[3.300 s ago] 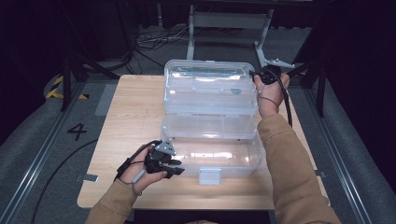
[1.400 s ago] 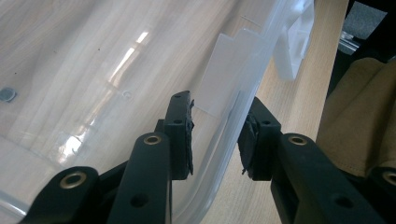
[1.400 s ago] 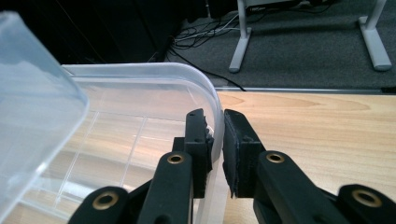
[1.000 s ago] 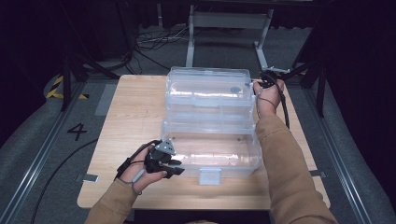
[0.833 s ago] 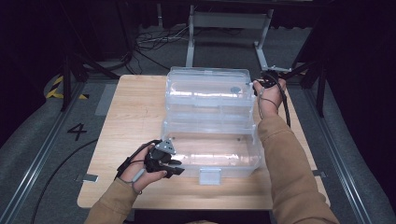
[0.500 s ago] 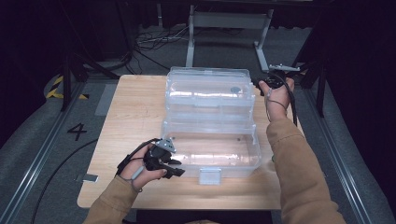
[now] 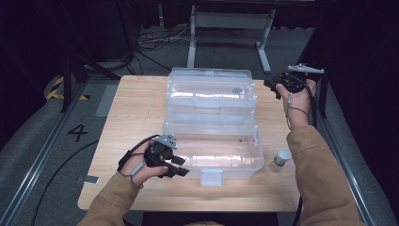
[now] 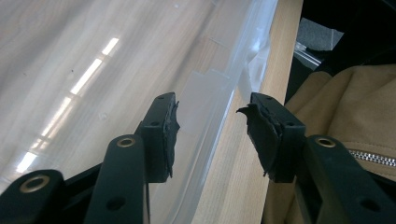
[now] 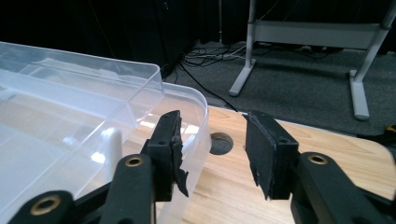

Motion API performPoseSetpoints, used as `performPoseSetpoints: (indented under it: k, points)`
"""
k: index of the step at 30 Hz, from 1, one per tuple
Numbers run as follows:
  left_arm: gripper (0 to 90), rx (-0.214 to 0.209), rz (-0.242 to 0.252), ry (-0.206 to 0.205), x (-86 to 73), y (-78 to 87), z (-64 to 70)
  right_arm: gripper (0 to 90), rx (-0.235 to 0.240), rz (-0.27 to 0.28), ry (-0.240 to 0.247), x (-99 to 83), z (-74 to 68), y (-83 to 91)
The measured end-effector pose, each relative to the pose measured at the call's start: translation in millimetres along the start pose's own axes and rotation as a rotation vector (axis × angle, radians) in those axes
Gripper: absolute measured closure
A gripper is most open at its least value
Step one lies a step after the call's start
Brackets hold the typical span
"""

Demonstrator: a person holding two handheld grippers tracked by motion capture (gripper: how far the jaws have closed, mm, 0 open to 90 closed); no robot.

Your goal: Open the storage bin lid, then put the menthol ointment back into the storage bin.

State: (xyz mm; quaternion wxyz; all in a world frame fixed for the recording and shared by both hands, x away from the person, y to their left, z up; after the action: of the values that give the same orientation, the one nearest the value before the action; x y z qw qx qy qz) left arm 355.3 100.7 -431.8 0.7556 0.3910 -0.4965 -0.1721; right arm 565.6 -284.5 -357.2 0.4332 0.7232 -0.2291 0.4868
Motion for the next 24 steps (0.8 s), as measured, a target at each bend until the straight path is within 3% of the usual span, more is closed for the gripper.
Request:
performPoseSetpoints:
  k: [5, 14, 24]
  points:
    - [51.0, 0.018, 0.010, 0.002, 2.9, 7.1, -1.0, 54.2, -0.005, -0.011, 0.047, -2.4, -0.9, 27.5]
    - [49.7, 0.034, 0.047, 0.010, 7.0, 20.0, -3.5, 52.1, 0.025, -0.022, 0.076, -13.4, -6.7, 75.8]
    - [47.1, 0.063, 0.071, 0.026, 3.0, 35.7, -7.3, 50.5, 0.064, -0.067, 0.095, -25.9, -11.9, 107.5]
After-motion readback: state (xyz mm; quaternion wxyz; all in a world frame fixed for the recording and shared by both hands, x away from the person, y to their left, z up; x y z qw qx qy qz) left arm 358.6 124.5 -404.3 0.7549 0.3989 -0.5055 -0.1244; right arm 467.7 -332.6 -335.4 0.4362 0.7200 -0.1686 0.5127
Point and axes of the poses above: each handheld gripper's, and its own axes: y roughly backward along the jaws, x roughly out of its top, z roughly to its right, the point moved 5 cm from there along -y, roughly forward along the jaws, and after that the axes turned 7 degrees about x, right-handed, at the moved point
